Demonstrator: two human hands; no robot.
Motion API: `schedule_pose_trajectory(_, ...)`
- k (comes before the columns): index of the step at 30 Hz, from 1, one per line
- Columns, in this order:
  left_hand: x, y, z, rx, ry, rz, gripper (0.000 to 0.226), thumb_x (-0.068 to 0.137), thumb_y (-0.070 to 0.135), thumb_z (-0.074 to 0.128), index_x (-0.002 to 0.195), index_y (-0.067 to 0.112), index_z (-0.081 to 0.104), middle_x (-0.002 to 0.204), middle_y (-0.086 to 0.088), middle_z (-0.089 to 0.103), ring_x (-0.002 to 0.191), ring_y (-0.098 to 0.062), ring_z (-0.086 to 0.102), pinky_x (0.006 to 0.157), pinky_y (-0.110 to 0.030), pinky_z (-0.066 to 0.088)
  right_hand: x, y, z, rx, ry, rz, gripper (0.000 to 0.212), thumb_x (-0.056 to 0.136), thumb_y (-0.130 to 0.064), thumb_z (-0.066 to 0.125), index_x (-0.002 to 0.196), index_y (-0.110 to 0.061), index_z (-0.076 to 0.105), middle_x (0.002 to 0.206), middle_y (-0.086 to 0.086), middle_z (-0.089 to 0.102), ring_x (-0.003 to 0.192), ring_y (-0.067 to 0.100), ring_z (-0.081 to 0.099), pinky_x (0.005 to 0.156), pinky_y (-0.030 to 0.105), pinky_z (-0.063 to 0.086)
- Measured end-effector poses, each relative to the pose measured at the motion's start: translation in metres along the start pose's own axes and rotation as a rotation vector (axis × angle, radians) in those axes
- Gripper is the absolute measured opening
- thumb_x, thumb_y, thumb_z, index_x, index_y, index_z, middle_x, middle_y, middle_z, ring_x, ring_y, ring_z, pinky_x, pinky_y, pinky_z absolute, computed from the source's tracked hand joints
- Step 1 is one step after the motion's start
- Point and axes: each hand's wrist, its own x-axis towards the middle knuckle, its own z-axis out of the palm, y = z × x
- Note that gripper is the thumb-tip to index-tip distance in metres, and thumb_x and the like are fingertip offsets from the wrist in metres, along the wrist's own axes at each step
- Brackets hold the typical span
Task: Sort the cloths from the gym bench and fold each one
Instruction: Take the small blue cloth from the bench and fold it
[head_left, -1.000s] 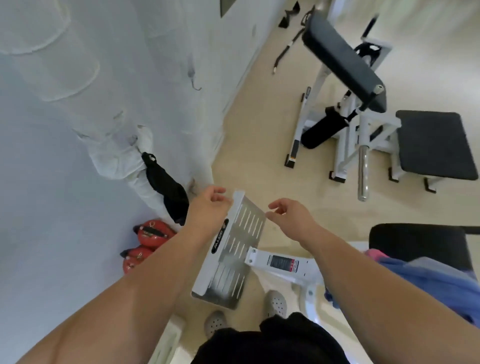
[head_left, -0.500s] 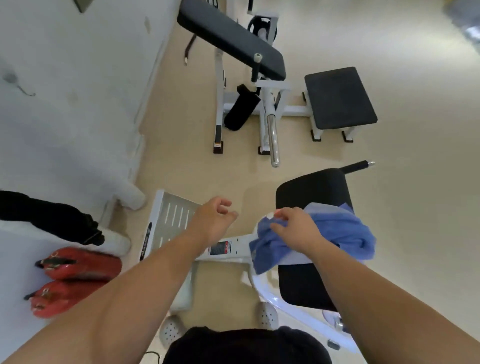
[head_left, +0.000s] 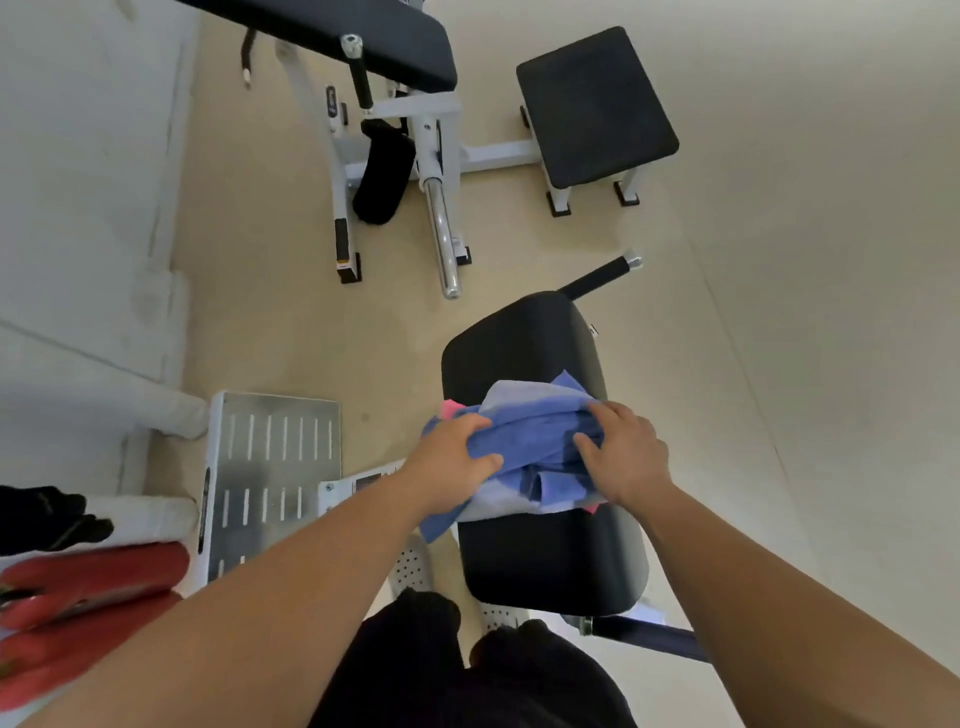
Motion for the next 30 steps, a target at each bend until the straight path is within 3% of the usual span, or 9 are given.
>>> schedule_pose_trajectory(4,0.032,0.015,0.016,0.042,-0.048,0.049,0.058,0.098,0.029,0.061,0.151,0.022,0.040,0.151,-0.001,0.046,0.135,-0.022,0.048,0.110,-0.031,0.039,0.021,0.003,0.005,0.001,-0.003,-0.041,0.042,0.099,-0.038,0.047,0.141,-0.036,0.047,0.142,-0.001,0.055,0.123,0.030,0.051,0.102,0.043,0.042)
schedule_pose_trajectory(11,0.074,0.013,0.032,0.082,-0.135,-0.011,0.054,0.103,0.027,0.053,0.153,0.023,0.034,0.135,-0.006,0.053,0.104,-0.015,0.050,0.089,-0.024,0.037,0.023,0.011,0.018,-0.089,0.060,-0.022,0.035,0.098,-0.040,0.048,0.131,-0.033,0.055,0.123,0.003,0.064,0.111,0.030,0.052,0.096,0.042,0.040)
schedule_pose_trajectory(13,0.078,0.012,0.035,0.112,-0.139,0.012,0.051,0.103,0.025,0.054,0.151,0.019,0.037,0.130,-0.003,0.053,0.104,-0.013,0.048,0.089,-0.023,0.036,0.022,0.011,0.018,-0.115,0.075,-0.031,0.027,0.097,-0.041,0.048,0.120,-0.031,0.060,0.117,0.002,0.066,0.108,0.029,0.053,0.096,0.043,0.040)
schedule_pose_trajectory(17,0.081,0.011,0.039,0.218,-0.117,0.103,0.051,0.101,0.024,0.055,0.150,0.023,0.042,0.142,-0.005,0.053,0.115,-0.019,0.055,0.095,-0.026,0.044,0.014,0.012,0.017,-0.130,0.133,-0.059,0.022,0.095,-0.039,0.052,0.108,-0.025,0.065,0.110,0.004,0.061,0.105,0.028,0.050,0.091,0.040,0.040)
schedule_pose_trajectory(20,0.080,0.008,0.039,0.321,-0.058,0.147,0.044,0.096,0.032,0.060,0.139,0.029,0.053,0.138,-0.004,0.051,0.119,-0.025,0.052,0.102,-0.036,0.045,0.005,0.012,0.017,-0.050,0.261,-0.145,0.016,0.088,-0.038,0.063,0.095,-0.023,0.067,0.102,0.003,0.055,0.100,0.027,0.049,0.084,0.039,0.040)
schedule_pose_trajectory(22,0.074,0.006,0.038,0.318,-0.019,0.201,0.029,0.092,0.033,0.065,0.121,0.029,0.063,0.129,-0.004,0.052,0.114,-0.024,0.053,0.100,-0.040,0.046,-0.002,0.008,0.016,0.032,0.325,-0.247,0.015,0.087,-0.037,0.066,0.086,-0.022,0.066,0.100,-0.001,0.058,0.099,0.024,0.052,0.084,0.039,0.043)
schedule_pose_trajectory(25,0.058,0.008,0.028,0.270,0.056,0.280,0.004,0.090,0.027,0.069,0.093,0.024,0.068,0.106,-0.001,0.060,0.095,-0.021,0.059,0.089,-0.042,0.050,-0.015,-0.006,0.004,0.145,0.364,-0.412,0.017,0.086,-0.034,0.069,0.077,-0.022,0.060,0.086,-0.007,0.059,0.088,0.016,0.052,0.081,0.035,0.045)
schedule_pose_trajectory(27,0.039,0.012,0.017,0.161,0.095,0.250,0.011,0.089,0.025,0.068,0.080,0.022,0.063,0.085,-0.001,0.059,0.077,-0.017,0.055,0.080,-0.042,0.054,-0.026,-0.016,-0.009,0.190,0.368,-0.457,0.021,0.088,-0.033,0.068,0.074,-0.024,0.056,0.076,-0.012,0.050,0.080,0.009,0.045,0.078,0.031,0.043)
schedule_pose_trajectory(30,0.004,0.016,-0.006,0.089,0.157,0.190,0.010,0.089,0.021,0.065,0.082,0.018,0.059,0.077,-0.009,0.061,0.065,-0.015,0.045,0.069,-0.035,0.050,-0.041,-0.030,-0.031,0.186,0.341,-0.489,0.023,0.089,-0.032,0.066,0.072,-0.024,0.052,0.067,-0.010,0.048,0.070,0.012,0.045,0.074,0.029,0.039)
